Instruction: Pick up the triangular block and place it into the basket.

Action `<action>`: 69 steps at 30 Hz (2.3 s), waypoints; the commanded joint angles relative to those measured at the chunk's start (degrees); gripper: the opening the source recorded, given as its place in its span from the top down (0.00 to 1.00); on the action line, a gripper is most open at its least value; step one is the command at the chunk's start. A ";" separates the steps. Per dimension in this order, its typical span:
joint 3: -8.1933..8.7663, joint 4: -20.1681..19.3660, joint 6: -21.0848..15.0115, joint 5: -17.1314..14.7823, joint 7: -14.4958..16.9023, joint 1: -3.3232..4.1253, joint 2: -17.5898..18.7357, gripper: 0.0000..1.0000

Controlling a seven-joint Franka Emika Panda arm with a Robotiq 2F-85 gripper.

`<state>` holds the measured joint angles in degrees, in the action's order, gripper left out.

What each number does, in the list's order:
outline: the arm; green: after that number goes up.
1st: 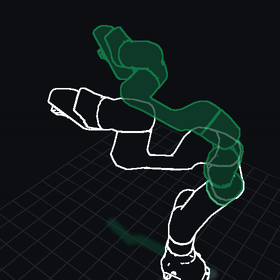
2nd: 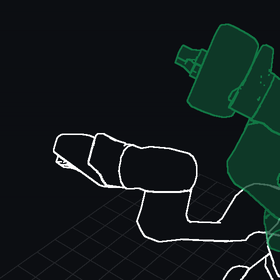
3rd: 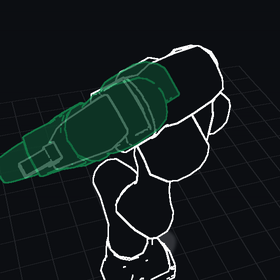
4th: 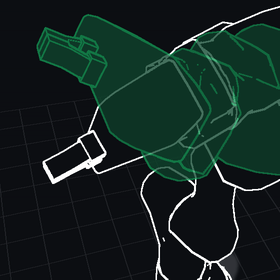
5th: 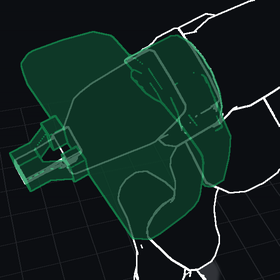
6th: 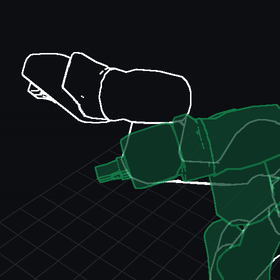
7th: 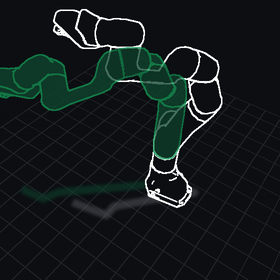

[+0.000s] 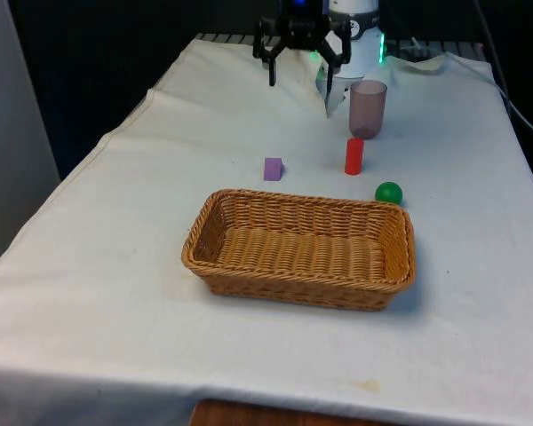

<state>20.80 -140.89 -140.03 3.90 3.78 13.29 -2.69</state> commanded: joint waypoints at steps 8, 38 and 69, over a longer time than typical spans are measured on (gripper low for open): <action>1.03 -3.04 -7.68 -0.11 0.00 -0.06 2.41 0.00; 2.12 -4.76 -17.76 -3.27 2.75 -0.69 11.23 0.00; 1.78 -2.81 -23.95 -11.06 10.03 -2.06 19.60 0.00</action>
<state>24.01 -143.64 -163.41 -5.67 12.55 12.20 17.07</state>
